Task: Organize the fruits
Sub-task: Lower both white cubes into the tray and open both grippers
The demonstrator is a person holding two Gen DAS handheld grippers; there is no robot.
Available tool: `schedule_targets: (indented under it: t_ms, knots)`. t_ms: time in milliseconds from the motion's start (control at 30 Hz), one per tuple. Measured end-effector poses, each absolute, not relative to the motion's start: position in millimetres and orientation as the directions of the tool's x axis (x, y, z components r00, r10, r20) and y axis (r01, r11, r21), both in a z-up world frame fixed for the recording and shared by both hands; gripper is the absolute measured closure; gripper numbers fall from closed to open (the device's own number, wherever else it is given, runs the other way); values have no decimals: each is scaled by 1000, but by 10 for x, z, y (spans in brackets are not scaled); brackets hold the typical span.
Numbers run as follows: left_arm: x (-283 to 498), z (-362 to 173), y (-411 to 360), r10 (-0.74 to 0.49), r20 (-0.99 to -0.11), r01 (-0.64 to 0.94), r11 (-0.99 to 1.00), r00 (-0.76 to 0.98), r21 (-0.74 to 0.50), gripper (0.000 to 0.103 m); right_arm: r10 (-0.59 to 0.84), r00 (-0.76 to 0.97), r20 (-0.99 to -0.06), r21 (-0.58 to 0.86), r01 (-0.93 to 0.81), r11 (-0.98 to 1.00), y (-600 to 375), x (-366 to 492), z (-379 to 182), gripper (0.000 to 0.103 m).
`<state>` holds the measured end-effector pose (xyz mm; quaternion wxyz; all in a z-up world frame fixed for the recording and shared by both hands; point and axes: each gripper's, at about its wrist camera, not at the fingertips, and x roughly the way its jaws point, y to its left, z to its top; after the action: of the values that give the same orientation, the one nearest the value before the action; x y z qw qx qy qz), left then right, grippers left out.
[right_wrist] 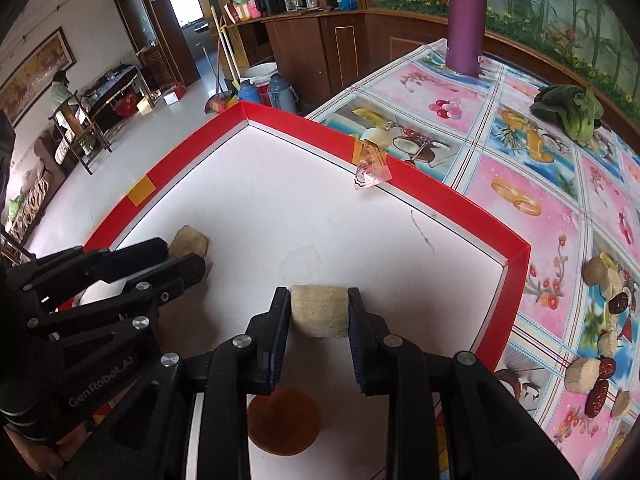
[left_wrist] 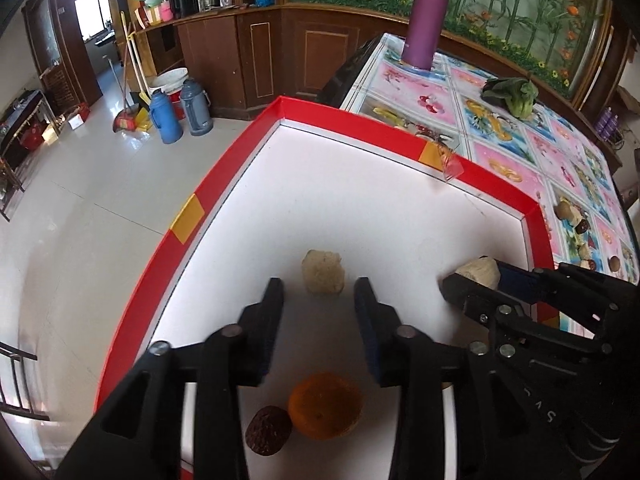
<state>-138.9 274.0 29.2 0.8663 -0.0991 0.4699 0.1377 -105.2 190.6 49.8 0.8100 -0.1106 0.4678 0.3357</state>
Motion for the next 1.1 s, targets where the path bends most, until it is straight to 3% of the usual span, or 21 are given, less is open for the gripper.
schedule_targets:
  t_ms: [133, 400, 633, 1100]
  knots:
    - [-1497, 392, 2727, 185, -814, -352, 936, 551, -26, 36, 450, 378, -809, 119, -644, 755, 1836, -1107, 590, 72]
    - [-1966, 763, 2638, 296, -719, -391, 920, 629, 36, 24, 482, 498, -721, 17, -683, 730, 1687, -1567, 981, 59]
    - [-2452, 1013, 2538, 355, -656, -420, 905, 666, 64, 19, 516, 545, -661, -52, -719, 693, 1587, -2047, 1228, 55]
    - [-3032, 1248, 1880, 352, -597, -372, 923, 721, 95, 17, 541, 600, -590, -64, -703, 709, 1013, -2627, 1421, 52]
